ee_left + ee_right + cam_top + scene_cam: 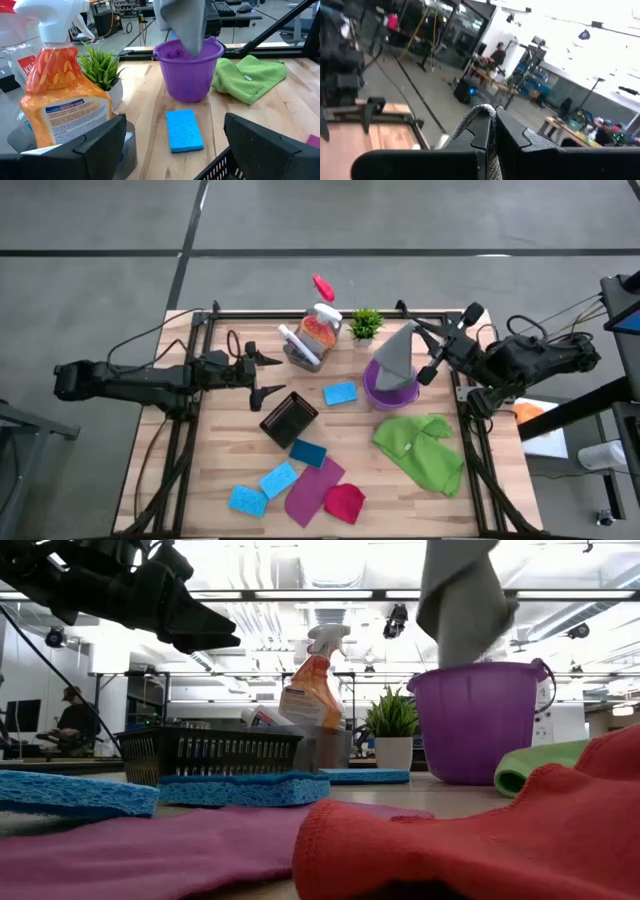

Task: Pick & Place Kitchen Items
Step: Put the gray microfiber cloth into the violet bucket

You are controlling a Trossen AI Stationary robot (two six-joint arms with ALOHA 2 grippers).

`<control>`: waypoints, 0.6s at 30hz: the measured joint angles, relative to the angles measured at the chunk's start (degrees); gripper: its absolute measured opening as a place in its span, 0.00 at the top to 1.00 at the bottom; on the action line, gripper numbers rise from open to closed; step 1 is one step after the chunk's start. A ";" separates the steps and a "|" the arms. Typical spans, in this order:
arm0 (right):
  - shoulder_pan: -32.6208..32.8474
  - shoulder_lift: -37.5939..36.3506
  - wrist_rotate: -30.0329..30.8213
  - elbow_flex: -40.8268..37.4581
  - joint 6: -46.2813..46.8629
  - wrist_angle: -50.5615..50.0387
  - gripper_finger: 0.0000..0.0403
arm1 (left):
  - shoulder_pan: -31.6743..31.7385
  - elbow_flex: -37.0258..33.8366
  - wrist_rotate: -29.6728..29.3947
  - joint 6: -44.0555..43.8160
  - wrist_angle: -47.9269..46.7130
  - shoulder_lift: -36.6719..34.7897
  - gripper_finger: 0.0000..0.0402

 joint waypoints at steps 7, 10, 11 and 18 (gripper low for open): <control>0.00 1.61 0.90 -0.02 15.67 -17.15 0.96 | -0.02 0.00 0.44 0.00 -0.22 0.00 0.16; 0.00 2.80 1.14 -0.02 24.26 -26.13 0.96 | -0.01 0.00 0.44 0.01 -0.23 0.00 0.16; 0.00 3.29 1.15 -0.02 27.16 -28.84 0.96 | -0.01 0.00 0.44 0.02 -0.25 0.00 0.16; -0.42 6.65 -6.47 -0.07 45.31 -45.25 0.96 | -0.01 0.00 0.44 0.02 -0.24 0.00 0.16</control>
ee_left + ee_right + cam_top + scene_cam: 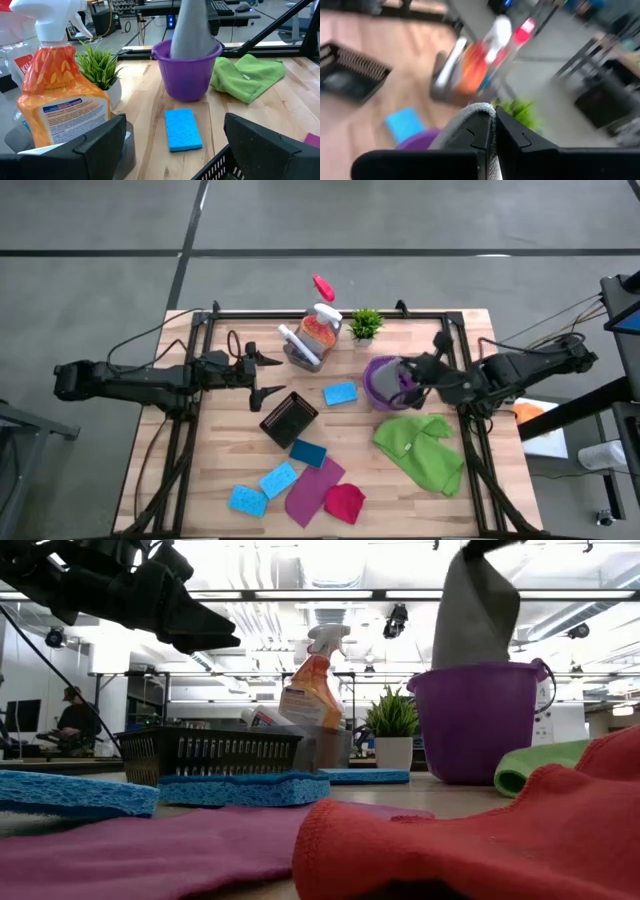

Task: Pick & Place Kitchen Items
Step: Put the gray microfiber cloth into the violet bucket

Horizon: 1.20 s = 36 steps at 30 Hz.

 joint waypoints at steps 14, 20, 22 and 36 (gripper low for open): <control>-11.56 12.86 -22.85 -0.63 7.24 -9.06 0.96 | -0.01 0.00 0.24 -0.04 0.01 0.00 0.16; -18.17 18.68 -36.54 -0.64 1.81 -9.03 0.96 | -0.01 -0.02 0.44 -0.07 0.01 0.00 0.16; -19.96 20.32 -40.86 -0.66 -0.09 -9.04 0.96 | -0.01 -0.02 0.44 -0.07 0.01 0.00 0.16; -23.57 22.39 -43.39 -0.63 -1.73 -9.06 0.95 | -0.01 0.00 0.44 -0.07 -0.19 0.00 0.16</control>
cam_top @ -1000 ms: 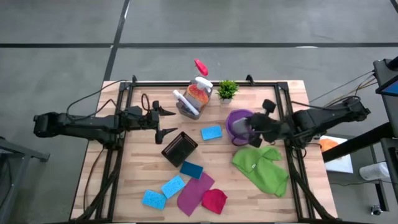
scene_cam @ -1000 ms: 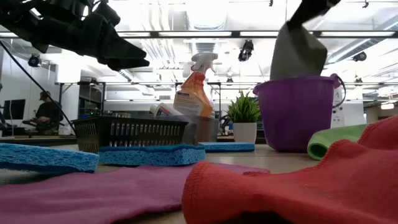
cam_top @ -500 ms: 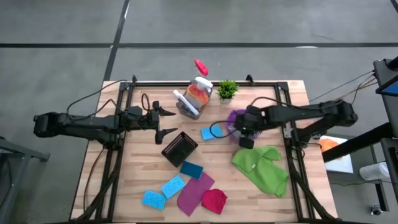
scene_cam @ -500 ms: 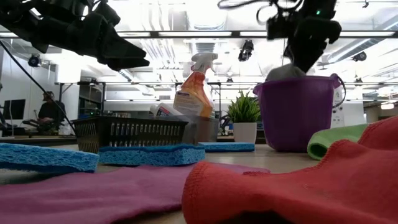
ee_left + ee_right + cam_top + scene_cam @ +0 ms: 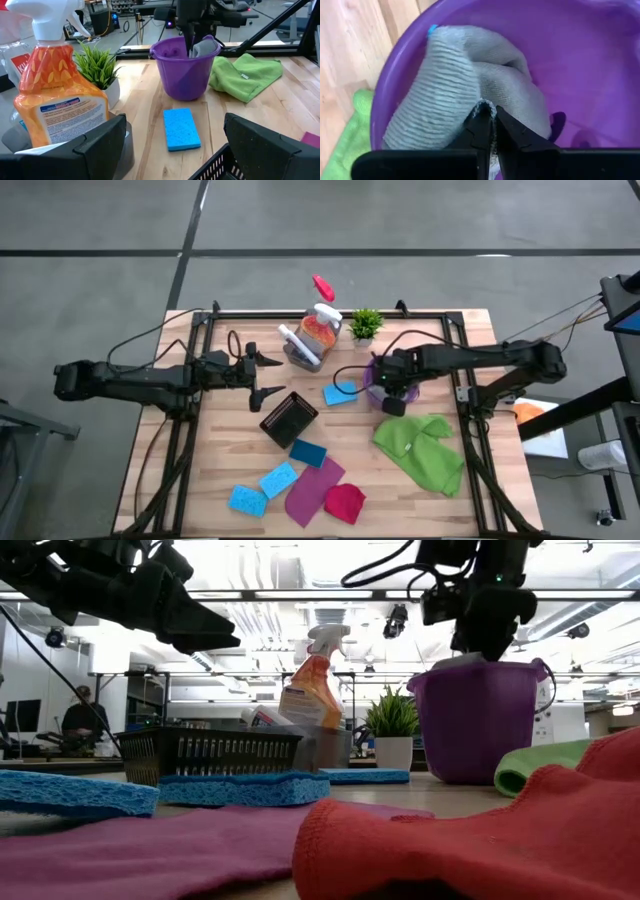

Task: Pick & Place Kitchen Items
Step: Put the gray microfiber cloth into the violet bucket, then put the green microfiber cloth into the violet bucket

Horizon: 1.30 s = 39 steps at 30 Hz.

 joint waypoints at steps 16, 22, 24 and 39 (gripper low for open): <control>0.02 -3.58 4.59 0.41 0.20 -0.84 0.30 | 0.00 -0.02 0.00 0.00 -0.28 0.00 0.16; 0.02 -7.05 8.28 3.27 0.25 -2.70 0.26 | 0.00 -0.02 0.00 0.00 -0.28 0.00 0.16; 0.11 -9.25 8.71 4.13 0.23 -2.13 0.26 | 0.00 -0.02 0.00 0.00 -0.30 0.00 0.16; 3.11 -23.41 10.48 0.27 4.16 1.99 0.26 | 0.00 -0.02 0.00 -0.02 -0.34 0.01 0.16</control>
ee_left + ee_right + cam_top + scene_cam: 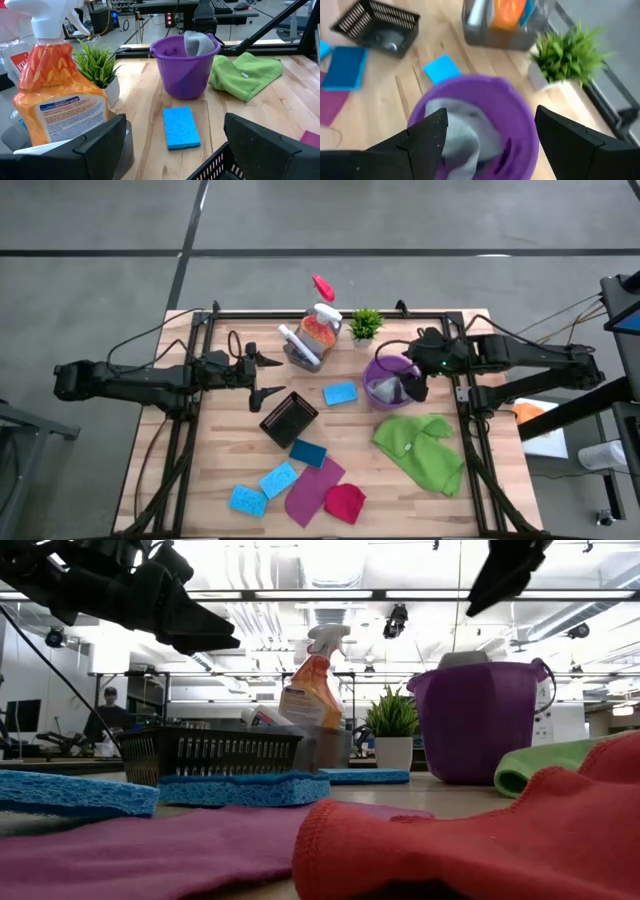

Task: Pick & Place Kitchen Items
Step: Put the green microfiber cloth into the violet bucket

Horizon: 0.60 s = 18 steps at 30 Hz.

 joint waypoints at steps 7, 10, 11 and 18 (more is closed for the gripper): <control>7.00 4.04 -4.03 -0.25 2.29 1.13 0.26 | 0.00 0.00 0.00 0.01 -0.04 0.02 0.16; 12.34 6.93 -4.05 -0.25 3.36 2.43 0.26 | 0.00 0.00 0.00 0.02 -0.28 0.02 0.16; 14.23 7.94 -4.08 -0.25 3.96 2.82 0.26 | 0.00 0.00 0.00 0.01 -0.39 0.01 0.16; 25.86 14.43 -4.05 1.20 14.49 3.93 0.26 | 0.00 0.00 0.00 0.02 -0.37 0.01 0.16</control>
